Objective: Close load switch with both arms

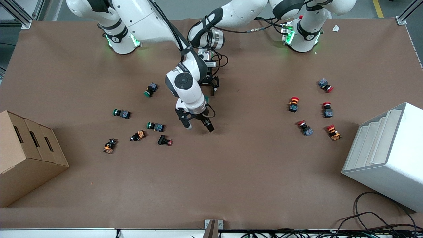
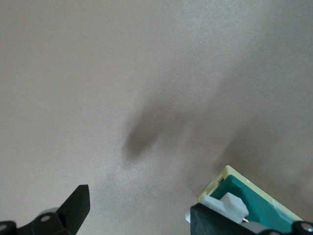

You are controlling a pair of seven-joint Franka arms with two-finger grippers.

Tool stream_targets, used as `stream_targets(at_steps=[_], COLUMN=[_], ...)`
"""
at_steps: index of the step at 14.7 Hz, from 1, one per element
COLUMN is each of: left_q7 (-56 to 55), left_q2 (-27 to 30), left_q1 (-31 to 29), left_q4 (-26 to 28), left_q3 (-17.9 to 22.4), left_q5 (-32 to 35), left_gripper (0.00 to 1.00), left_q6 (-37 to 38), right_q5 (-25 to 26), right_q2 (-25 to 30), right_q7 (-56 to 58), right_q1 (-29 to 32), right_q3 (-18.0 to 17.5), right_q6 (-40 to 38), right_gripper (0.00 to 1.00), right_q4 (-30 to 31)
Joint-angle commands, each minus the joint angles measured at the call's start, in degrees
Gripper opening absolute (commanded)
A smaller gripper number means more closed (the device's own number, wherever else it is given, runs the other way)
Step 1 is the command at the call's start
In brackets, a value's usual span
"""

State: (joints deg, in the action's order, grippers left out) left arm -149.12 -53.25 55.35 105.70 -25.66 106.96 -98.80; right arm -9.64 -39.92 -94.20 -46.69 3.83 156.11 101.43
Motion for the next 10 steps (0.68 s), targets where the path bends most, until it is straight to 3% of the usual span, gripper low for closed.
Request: stream_targets(at_steps=[1, 7, 10], left_q7=[-0.11, -0.11, -0.11], left_q2=[-1.59, -1.50, -1.50], left_q1=[-0.42, -0.42, -0.42], left_q4=[-0.32, -0.49, -0.41], left_q3=[1.32, 1.32, 1.32], left_q5=[0.35, 0.35, 0.35], left_gripper=[0.99, 0.99, 0.99], left_q6=[-0.52, -0.61, -0.61], right_q5=[1.29, 1.82, 1.65], right_q2=[-2.17, -1.92, -1.21], right_q7=[0.33, 2.88, 5.60], right_q1=[0.63, 2.12, 4.32], right_q3=[-0.49, -0.40, -0.58], right_q6=[0.95, -0.36, -9.12], right_gripper=[1.00, 1.00, 1.00], right_q4=[-0.35, -1.67, -5.43])
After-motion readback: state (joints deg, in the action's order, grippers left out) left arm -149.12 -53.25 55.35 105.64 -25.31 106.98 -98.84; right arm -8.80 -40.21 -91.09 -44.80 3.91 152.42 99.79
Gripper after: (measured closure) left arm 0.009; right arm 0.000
